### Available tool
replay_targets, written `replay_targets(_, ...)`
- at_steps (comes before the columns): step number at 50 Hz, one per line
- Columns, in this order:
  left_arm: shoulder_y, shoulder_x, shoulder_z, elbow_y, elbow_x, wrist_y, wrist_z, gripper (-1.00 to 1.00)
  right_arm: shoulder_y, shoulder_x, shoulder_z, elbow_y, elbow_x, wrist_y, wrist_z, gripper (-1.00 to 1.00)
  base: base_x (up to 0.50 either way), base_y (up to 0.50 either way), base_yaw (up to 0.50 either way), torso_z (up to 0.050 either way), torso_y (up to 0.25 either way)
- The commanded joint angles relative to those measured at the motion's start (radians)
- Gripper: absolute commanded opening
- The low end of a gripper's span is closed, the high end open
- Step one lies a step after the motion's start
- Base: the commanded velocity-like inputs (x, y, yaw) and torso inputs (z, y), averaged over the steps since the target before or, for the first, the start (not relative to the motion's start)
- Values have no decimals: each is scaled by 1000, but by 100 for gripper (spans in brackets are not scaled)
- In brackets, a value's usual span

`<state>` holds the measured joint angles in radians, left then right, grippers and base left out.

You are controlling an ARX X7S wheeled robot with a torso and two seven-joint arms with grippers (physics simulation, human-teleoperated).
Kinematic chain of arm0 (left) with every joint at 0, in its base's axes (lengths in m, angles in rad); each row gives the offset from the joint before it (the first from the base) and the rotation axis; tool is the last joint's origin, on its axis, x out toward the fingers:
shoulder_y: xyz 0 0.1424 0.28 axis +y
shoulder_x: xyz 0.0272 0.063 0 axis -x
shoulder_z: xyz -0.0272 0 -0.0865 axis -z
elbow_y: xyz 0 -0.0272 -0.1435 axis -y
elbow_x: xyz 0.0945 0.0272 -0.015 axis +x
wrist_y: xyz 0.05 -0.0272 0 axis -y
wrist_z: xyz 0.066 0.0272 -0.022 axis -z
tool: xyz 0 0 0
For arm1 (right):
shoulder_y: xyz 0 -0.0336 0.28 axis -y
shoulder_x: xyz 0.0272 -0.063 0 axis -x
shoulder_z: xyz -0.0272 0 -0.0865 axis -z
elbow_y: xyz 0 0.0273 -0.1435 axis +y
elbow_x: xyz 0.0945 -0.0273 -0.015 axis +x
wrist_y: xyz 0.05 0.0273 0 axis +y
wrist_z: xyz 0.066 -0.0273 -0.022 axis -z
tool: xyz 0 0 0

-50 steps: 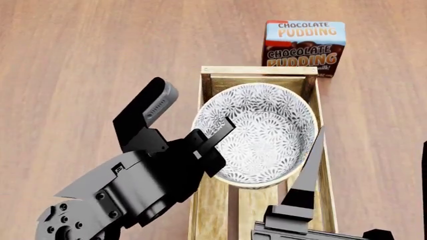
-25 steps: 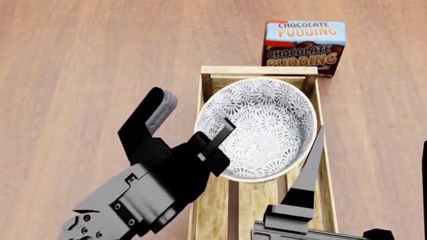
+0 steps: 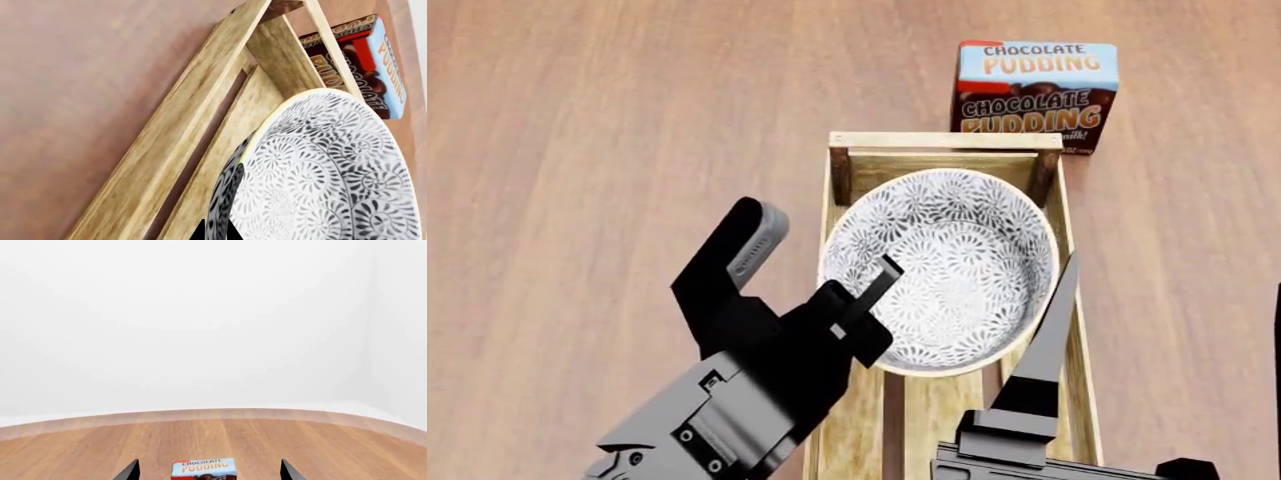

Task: Pick up the bowl on the left and put it in the tray.

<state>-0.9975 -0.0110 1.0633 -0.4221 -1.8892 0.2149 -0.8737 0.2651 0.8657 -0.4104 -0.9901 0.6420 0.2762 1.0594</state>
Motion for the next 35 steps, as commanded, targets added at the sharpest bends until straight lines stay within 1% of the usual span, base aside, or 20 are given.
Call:
replay_targets(1,-16,1,54,-9,-24,44,11,-100,3,0,-6,2,-2,-4,1,100,0,0,0,0,0)
replay_targets(13,-27,4,117,-34,-59,79,24,-100,7,4,-9,3,3,-6,3,100,0,0,0,0,0)
replay_targets(24,-47,7,204,-55,-131,127,55,-100,5,11,-8,1,4,-12,6,100,0,0,0,1,1)
replay_targets(35,-64,8,259,-51,-178,156,70,-100,-2,23,0,-2,8,-23,13,100,0,0,0,0,0)
